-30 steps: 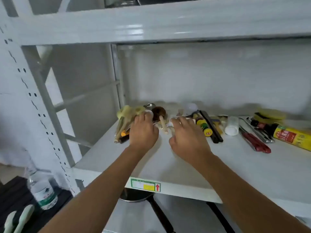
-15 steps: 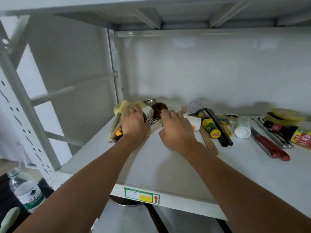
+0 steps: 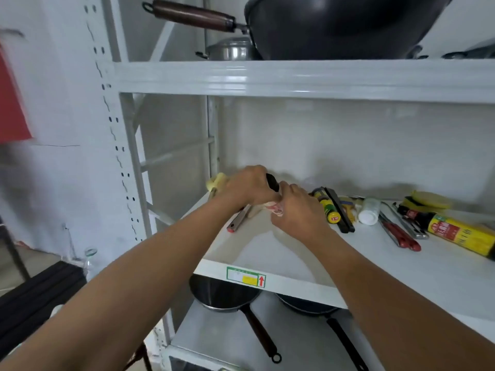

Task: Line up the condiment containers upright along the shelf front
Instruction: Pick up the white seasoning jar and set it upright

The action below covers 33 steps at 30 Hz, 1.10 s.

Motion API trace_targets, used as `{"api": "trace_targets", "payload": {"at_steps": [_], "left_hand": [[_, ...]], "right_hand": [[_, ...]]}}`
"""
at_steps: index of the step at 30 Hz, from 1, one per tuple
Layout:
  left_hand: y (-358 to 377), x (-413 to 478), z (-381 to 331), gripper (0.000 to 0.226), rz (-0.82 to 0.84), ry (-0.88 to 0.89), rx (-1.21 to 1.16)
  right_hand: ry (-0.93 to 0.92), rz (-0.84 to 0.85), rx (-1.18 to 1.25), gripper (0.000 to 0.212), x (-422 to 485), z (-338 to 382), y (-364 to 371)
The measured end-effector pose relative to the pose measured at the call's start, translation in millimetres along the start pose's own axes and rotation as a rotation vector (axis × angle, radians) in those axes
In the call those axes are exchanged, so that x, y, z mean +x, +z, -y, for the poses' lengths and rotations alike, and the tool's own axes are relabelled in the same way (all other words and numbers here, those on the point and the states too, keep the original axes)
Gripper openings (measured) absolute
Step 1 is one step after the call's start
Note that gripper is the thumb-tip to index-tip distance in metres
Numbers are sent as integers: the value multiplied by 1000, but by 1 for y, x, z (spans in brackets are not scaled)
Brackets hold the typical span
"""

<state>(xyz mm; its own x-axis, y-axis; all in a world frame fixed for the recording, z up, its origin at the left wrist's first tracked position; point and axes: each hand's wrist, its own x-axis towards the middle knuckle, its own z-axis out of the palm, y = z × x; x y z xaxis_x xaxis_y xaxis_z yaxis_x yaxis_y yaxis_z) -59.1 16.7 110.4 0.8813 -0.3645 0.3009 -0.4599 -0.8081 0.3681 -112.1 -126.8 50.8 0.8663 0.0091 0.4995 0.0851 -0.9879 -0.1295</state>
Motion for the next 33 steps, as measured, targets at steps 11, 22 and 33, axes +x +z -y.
{"api": "trace_targets", "payload": {"at_steps": [11, 22, 33], "left_hand": [[-16, -26, -10, 62, 405, 360, 56], [32, -26, -4, 75, 422, 336, -363], [128, -53, 30, 51, 249, 30, -1199]], "right_hand": [[183, 71, 257, 51, -62, -2, -15], [340, 120, 464, 60, -84, -21, 14], [303, 16, 577, 63, -79, -33, 25]]}}
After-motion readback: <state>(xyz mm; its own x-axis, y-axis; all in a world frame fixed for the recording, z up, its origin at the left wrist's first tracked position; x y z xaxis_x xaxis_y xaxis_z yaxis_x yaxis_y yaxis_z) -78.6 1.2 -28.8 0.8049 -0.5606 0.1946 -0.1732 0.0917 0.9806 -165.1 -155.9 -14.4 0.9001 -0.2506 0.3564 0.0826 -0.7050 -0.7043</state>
